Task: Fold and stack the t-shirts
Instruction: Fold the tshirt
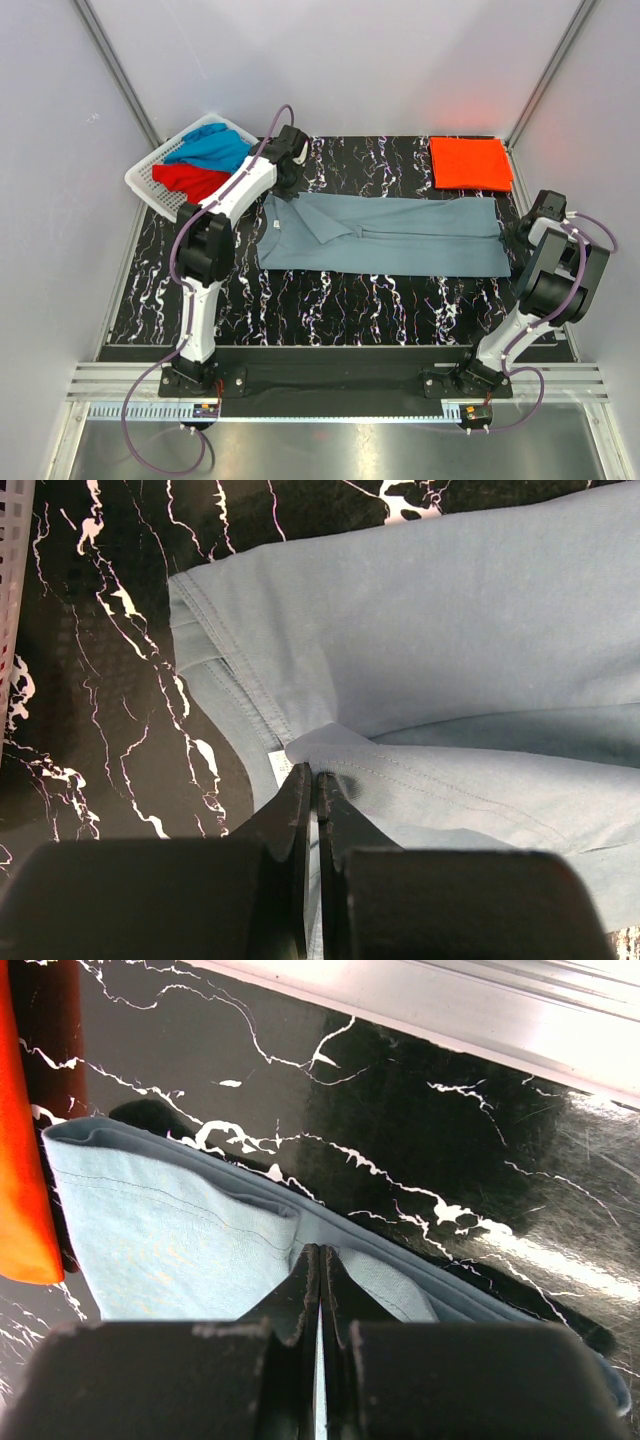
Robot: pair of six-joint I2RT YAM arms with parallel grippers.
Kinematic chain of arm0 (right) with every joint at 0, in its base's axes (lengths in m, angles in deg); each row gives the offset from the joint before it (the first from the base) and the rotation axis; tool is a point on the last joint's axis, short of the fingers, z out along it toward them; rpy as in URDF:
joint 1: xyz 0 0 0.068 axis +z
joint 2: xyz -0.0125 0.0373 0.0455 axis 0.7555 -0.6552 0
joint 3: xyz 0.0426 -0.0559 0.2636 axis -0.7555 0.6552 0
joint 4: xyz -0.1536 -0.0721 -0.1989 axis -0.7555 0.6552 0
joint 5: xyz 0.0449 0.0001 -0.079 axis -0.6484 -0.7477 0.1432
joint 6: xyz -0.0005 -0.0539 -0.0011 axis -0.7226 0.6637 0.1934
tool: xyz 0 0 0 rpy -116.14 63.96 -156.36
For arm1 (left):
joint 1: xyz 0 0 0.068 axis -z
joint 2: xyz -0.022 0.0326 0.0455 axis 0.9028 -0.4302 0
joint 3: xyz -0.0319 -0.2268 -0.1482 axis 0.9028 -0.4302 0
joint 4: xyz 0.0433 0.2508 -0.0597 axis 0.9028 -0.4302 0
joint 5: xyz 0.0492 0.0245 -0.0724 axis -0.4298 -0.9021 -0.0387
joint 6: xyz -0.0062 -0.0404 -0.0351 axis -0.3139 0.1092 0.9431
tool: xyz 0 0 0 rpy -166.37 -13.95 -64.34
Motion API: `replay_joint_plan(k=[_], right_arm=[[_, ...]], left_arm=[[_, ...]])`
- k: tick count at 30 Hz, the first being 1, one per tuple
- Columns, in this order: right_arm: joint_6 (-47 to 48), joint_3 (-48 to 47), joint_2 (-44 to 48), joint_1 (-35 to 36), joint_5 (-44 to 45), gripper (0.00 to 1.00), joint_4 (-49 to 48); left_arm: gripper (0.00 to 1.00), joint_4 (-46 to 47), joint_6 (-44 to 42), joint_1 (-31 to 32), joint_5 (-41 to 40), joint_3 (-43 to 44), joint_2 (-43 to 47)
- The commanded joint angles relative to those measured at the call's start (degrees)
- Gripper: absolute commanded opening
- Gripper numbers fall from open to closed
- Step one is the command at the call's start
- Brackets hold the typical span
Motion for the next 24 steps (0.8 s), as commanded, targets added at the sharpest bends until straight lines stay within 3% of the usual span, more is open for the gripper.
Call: replay_joint_plan(k=[1,24], right_arm=[[-0.75,-1.14,1.25,0.33,1.75,0.00,-2.05],[-1.98,1.32,5.65,0.33,3.51,0.00,-2.31]], left_arm=[[0.00,1.22,0.79,-0.56,-1.79,2.43,1.24],[0.00,-0.37,1.41,-0.48,-2.85,3.75,6.69]])
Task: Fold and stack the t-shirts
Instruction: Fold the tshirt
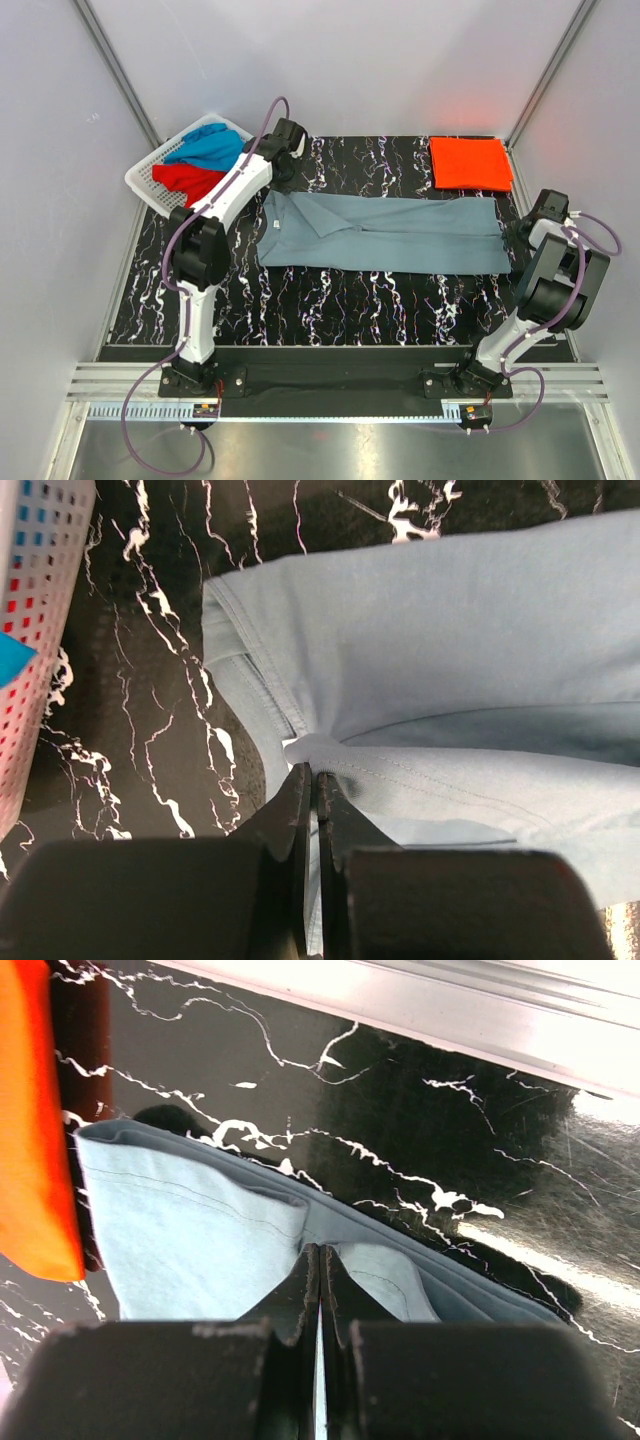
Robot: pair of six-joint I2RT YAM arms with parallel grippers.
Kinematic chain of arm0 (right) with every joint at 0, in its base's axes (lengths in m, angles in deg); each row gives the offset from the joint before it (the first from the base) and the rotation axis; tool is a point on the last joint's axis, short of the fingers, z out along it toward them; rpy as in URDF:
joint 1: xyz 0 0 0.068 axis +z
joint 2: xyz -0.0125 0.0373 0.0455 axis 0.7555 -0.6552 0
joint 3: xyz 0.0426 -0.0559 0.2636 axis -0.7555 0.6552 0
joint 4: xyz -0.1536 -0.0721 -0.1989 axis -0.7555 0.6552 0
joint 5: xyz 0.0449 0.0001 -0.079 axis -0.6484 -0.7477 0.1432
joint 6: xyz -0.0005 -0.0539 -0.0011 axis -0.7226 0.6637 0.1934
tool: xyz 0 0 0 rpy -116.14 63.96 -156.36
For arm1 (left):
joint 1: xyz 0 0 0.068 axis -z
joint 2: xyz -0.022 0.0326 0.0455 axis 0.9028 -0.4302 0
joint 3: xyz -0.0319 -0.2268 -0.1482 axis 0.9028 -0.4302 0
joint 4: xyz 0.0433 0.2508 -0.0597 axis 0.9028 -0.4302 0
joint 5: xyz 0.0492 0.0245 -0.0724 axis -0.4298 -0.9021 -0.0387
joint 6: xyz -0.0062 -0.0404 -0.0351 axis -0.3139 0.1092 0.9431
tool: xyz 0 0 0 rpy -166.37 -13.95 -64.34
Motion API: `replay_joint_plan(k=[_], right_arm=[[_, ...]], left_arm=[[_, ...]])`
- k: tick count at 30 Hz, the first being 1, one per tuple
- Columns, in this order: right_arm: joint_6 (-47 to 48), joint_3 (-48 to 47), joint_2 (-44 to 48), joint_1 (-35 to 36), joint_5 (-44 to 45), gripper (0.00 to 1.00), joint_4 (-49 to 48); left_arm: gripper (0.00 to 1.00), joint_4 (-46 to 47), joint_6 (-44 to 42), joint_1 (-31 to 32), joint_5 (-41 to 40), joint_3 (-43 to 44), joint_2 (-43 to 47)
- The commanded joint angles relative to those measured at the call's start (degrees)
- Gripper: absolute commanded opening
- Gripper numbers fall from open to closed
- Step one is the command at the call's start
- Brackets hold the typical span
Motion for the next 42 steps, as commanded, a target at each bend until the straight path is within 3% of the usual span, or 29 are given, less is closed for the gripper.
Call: replay_joint_plan(k=[1,14,16,17,21,30,42], right_arm=[[-0.93,0.18,2.67,0.33,2.07,0.00,-2.37],[0.03,-4.91,-6.46,0.33,-4.00,0.00,-4.40],[0.56,-5.96,-7.17,0.41,-4.61,0.07,-4.40],[1.00,-6.40,-7.87,0.41,-5.92,0.17,-4.57],[4.15,-10.35,-8.84,1.47,-7.43,0.34,-1.68],[6.01,-11.42,-3.31,5.33,-5.58,0.38,2.63],[7.94,-11.68,0.65,8.50,-9.01,0.40,2.72]], left_arm=[[0.00,0.53,0.09,-0.43,-1.58,3.40,3.61],[0.00,1.23,-2.45,-0.35,-0.17,5.33,-1.92],[0.00,1.15,-3.42,-0.43,0.00,5.77,-2.45],[0.00,1.23,-3.68,-0.43,0.18,5.86,-2.80],[0.00,1.41,-6.14,-0.43,2.28,6.91,-3.51],[0.00,6.40,-13.17,-0.52,5.27,9.64,-6.23],[0.02,16.17,-13.00,-0.43,15.03,8.06,-9.40]])
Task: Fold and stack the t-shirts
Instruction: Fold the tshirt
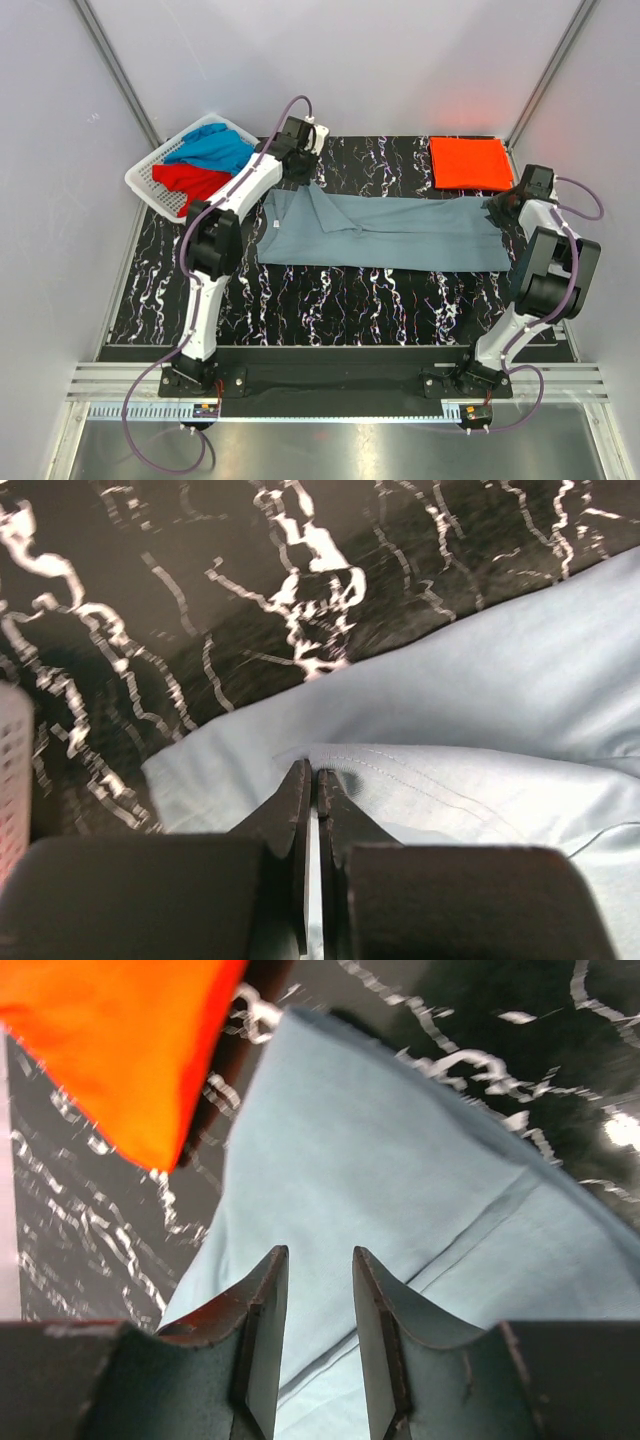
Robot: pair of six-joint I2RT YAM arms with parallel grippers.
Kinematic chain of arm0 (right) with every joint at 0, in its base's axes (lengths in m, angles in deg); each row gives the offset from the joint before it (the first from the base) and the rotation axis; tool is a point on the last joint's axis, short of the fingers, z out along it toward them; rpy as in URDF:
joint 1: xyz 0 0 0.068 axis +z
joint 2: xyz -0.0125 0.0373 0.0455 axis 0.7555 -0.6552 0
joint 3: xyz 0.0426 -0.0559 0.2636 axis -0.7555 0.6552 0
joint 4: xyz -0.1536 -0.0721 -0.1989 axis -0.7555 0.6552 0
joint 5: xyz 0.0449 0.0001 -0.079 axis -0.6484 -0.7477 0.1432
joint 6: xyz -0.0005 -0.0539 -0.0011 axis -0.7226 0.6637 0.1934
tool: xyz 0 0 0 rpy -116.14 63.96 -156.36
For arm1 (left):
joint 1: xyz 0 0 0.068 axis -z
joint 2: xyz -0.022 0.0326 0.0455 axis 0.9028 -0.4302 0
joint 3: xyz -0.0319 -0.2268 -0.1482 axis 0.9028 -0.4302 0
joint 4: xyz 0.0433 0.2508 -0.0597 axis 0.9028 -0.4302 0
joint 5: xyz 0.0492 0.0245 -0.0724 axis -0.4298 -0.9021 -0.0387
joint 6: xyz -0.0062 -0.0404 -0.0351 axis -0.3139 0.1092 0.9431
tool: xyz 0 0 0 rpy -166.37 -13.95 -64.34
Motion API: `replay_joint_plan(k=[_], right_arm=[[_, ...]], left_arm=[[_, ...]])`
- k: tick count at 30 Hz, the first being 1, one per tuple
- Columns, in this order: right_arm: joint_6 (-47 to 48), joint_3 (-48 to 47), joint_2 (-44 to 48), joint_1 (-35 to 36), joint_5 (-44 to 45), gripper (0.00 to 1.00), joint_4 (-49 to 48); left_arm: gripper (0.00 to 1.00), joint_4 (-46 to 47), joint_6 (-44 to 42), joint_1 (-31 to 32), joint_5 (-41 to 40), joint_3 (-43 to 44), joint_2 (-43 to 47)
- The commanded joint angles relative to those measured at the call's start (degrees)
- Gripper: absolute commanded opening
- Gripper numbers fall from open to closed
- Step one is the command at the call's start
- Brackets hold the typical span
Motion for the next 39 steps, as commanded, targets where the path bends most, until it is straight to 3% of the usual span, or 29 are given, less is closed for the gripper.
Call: replay_joint_plan(k=[1,5,7,8,11,14,19,20,26,31,39], right_arm=[[1.74,-2.00,3.49,1.79,-2.41,0.40,0.41],[3.23,-2.96,4.20,6.69,-3.81,0.41,1.19],[4.98,-4.11,4.81,8.81,-4.17,0.42,2.16],[5.25,-4.37,4.99,11.09,-4.34,0.43,2.95],[6.92,-5.25,5.69,14.61,-6.54,0.46,4.53],[9.46,-7.36,4.81,20.32,-7.50,0.46,8.48],[11.05,-5.96,2.35,29.37,-7.51,0.34,11.74],[10.79,-4.30,2.26,29.82,-7.77,0.34,11.66],[9.65,0.98,2.53,30.62,-6.38,0.33,12.35],[9.74,4.41,1.47,30.62,-1.27,0.33,13.06],[10.70,8.28,2.35,30.36,10.14,0.32,15.26]], left_arm=[[0.02,5.68,-0.81,-0.43,4.65,1.13,-0.94],[0.26,6.30,0.68,-0.43,4.83,3.23,-1.73],[0.32,5.95,1.13,-0.43,5.09,4.73,-1.03],[0.44,5.77,1.91,-0.43,5.18,5.08,-0.33],[0.57,4.81,3.32,-0.43,4.75,5.26,3.44],[0.58,2.36,6.90,-0.52,3.43,2.02,8.80],[0.57,4.79,14.12,-0.43,7.37,-19.84,21.54],[0.57,5.59,16.66,-0.43,8.86,-27.18,23.12],[0.56,11.92,22.30,-0.17,12.49,-46.21,30.52],[0.57,14.47,25.56,-0.08,10.46,-51.86,31.23],[0.57,9.56,29.95,-0.08,-7.73,-54.85,26.84]])
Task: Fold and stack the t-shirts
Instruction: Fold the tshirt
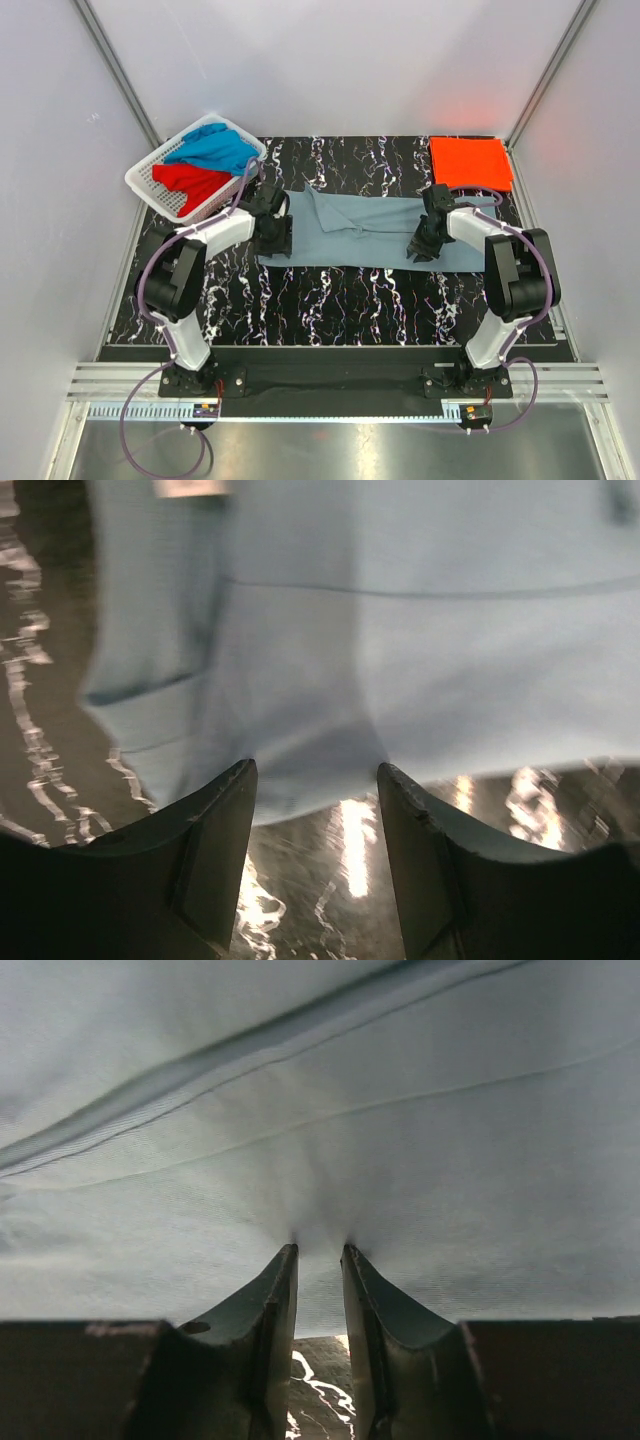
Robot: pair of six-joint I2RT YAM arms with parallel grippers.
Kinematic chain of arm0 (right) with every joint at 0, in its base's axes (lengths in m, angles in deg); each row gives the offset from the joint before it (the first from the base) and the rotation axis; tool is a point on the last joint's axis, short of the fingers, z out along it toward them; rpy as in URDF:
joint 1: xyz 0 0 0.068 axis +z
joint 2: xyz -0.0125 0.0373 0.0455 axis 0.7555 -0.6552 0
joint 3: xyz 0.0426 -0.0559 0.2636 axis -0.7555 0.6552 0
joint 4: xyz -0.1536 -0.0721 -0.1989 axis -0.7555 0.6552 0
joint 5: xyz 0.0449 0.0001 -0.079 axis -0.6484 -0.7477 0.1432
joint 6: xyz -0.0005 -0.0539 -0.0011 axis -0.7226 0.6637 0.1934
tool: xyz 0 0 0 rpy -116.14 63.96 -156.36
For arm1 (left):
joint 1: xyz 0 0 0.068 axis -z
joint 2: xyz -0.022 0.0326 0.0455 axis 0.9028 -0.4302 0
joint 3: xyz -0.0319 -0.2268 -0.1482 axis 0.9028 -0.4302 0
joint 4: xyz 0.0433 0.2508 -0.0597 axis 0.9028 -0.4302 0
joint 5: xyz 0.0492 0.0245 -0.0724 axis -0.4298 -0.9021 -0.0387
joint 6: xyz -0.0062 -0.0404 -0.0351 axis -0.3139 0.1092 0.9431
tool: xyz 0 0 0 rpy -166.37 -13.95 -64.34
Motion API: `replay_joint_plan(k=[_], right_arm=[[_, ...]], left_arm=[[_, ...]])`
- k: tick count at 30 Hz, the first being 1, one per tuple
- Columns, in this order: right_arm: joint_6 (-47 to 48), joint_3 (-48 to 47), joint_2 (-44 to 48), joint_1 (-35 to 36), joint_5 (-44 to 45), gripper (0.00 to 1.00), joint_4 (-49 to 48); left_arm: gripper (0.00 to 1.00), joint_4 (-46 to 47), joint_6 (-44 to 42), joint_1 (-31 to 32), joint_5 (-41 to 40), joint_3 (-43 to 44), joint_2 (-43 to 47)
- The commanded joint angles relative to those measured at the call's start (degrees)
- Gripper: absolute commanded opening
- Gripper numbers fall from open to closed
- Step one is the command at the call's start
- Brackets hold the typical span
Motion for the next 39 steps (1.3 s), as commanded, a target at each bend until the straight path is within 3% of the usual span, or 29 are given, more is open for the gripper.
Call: replay_joint_plan(k=[1,10,17,23,30,34,39], right_arm=[[1.17,0.59,1.00,-0.66,7.73,0.32,1.95],[0.99,2.26,3.27,-0.75,8.61,0.33,2.91],[3.71,-4.58,10.39,-0.14,4.84,0.38,4.68],[9.77,-6.88,9.79,5.22,-7.11,0.38,-12.00],[19.53,-14.78,0.05,13.92,-7.56,0.34,-21.68],[23.40,-17.08,-4.19,17.00,-8.00,0.28,-25.19],[26.13,-18.65,-8.83,19.29,-8.61,0.30,-28.28]], left_arm=[[0.57,-0.28,3.70,-0.04,-9.23,-1.37,-1.49],[0.59,-3.43,6.43,0.05,-11.86,-5.07,4.47],[0.63,-7.76,4.85,-0.74,-3.63,10.71,9.41],[0.61,4.09,11.17,-4.17,5.45,22.26,3.00],[0.57,19.46,28.65,-8.56,13.00,25.08,-7.72],[0.57,18.62,31.13,-8.65,12.75,29.89,-14.14],[0.57,17.21,30.87,-8.91,13.36,35.18,-22.31]])
